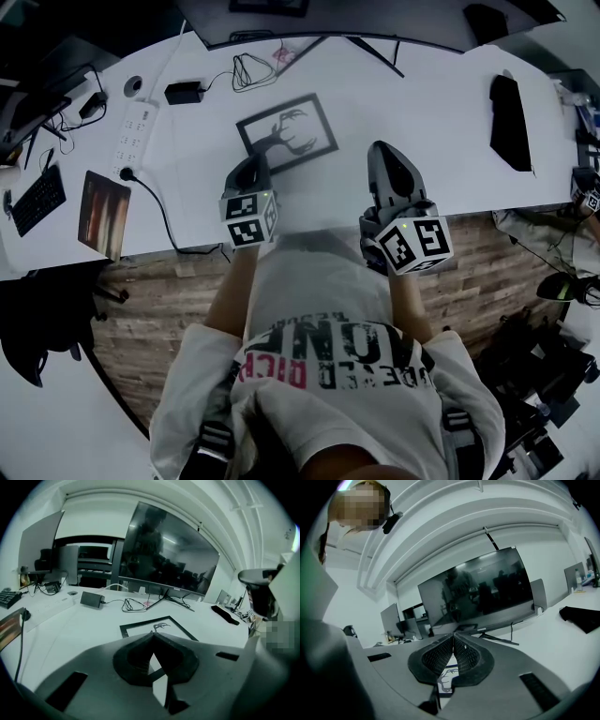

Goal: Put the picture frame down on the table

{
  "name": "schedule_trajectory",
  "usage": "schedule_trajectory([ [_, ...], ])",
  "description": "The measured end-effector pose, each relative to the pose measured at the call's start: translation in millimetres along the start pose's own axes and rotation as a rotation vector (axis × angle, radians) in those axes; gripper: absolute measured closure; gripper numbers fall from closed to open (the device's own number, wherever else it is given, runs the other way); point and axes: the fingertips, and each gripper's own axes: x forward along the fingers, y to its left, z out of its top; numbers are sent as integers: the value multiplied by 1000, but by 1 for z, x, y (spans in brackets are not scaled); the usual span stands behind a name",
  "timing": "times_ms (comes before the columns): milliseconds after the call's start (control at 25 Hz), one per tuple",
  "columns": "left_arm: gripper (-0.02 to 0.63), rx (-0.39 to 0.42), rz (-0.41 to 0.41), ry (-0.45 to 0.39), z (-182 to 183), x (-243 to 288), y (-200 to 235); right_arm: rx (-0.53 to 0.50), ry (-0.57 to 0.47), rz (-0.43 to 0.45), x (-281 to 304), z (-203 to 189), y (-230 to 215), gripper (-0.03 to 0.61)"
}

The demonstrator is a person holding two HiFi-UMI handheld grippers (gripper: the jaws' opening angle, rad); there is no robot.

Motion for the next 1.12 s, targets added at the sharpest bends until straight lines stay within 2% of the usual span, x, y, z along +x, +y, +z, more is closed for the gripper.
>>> schedule_trajectory([
  [800,612,84,37,-307,121,-26,-23,-59,6,28,-36,10,-28,577],
  [1120,612,133,5,-430,162,-47,-52,-68,-23,27,-46,15,-37,577],
])
